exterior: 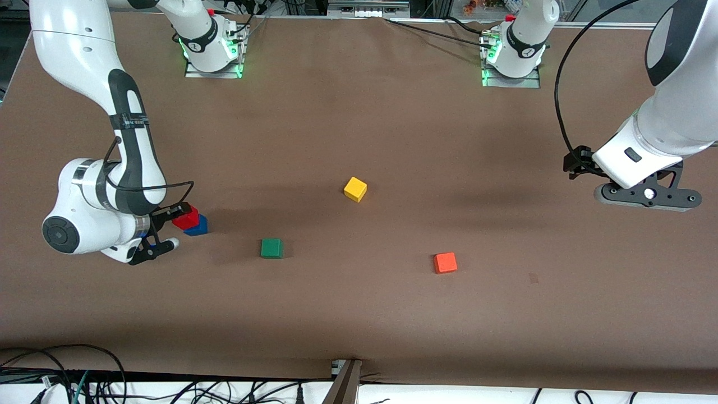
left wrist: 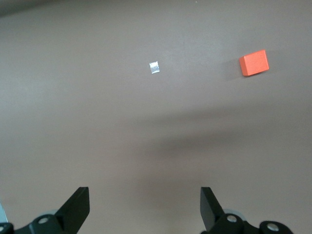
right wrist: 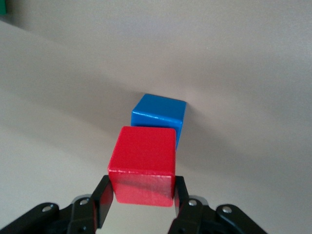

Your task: Pass red block to right arm, stack on blue

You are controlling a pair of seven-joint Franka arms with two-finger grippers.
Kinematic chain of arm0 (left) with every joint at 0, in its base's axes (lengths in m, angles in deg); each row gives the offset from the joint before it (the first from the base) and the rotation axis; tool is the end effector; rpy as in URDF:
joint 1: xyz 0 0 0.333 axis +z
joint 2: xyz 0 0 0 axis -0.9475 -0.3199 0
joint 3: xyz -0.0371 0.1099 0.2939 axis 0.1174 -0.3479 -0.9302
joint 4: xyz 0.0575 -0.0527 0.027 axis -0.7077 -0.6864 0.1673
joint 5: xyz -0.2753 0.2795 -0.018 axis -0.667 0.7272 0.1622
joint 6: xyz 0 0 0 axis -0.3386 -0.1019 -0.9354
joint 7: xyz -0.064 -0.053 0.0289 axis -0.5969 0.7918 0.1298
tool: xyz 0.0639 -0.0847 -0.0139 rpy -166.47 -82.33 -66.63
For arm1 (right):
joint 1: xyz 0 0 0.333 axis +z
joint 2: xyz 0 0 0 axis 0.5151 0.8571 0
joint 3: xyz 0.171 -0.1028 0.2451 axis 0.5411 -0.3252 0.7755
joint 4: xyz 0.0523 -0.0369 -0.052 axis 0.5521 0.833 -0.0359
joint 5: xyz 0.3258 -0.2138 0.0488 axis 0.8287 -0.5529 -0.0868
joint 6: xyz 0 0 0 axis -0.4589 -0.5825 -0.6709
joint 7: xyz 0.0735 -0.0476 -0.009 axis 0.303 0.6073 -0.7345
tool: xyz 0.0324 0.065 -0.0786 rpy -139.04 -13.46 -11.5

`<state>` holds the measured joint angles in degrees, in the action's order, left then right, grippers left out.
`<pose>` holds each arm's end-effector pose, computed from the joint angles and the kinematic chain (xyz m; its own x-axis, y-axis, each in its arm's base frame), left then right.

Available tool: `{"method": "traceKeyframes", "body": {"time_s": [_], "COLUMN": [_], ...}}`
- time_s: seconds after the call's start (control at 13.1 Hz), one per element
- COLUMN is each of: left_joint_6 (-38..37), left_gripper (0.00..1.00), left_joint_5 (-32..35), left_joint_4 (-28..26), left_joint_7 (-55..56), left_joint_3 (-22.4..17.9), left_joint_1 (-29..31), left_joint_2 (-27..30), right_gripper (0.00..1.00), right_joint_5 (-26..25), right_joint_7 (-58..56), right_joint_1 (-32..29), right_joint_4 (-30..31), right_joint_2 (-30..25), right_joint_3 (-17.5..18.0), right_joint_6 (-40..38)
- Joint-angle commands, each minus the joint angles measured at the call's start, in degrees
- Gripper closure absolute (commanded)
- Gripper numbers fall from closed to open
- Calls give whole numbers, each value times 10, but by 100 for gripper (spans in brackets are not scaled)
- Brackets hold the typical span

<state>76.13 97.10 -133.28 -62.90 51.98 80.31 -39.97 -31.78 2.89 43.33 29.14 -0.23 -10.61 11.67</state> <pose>0.6231 -0.0958 0.5823 0.9858 -0.1309 -0.1055 -0.1464 -0.9769 -0.1556 0.6673 0.0250 0.2573 0.8715 0.3666 -0.3257 0.3173 -0.9280 -0.1955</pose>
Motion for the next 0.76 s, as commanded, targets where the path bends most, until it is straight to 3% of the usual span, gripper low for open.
{"method": "traceKeyframes", "body": {"time_s": [0.0,0.15,0.31,0.46,0.69], "left_joint_6": [8,8,10,10,43], "left_gripper": [0,0,0,0,0], "left_joint_5": [-4,-5,-21,-24,-26], "left_joint_4": [-14,-14,-15,-17,-66], "left_joint_7": [4,4,3,-6,-7], "left_joint_3": [0,1,-1,-3,-23], "left_joint_1": [10,11,18,21,20], "left_joint_2": [15,17,21,32,75], "right_gripper": [72,67,52,48,38], "right_joint_5": [-1,-1,-1,-1,-1], "right_joint_7": [2,2,3,3,3], "right_joint_1": [0,1,0,0,1], "right_joint_4": [3,3,2,2,2], "right_joint_2": [13,15,15,15,15], "right_joint_3": [4,4,4,4,4], "right_joint_6": [19,24,28,29,32]}}
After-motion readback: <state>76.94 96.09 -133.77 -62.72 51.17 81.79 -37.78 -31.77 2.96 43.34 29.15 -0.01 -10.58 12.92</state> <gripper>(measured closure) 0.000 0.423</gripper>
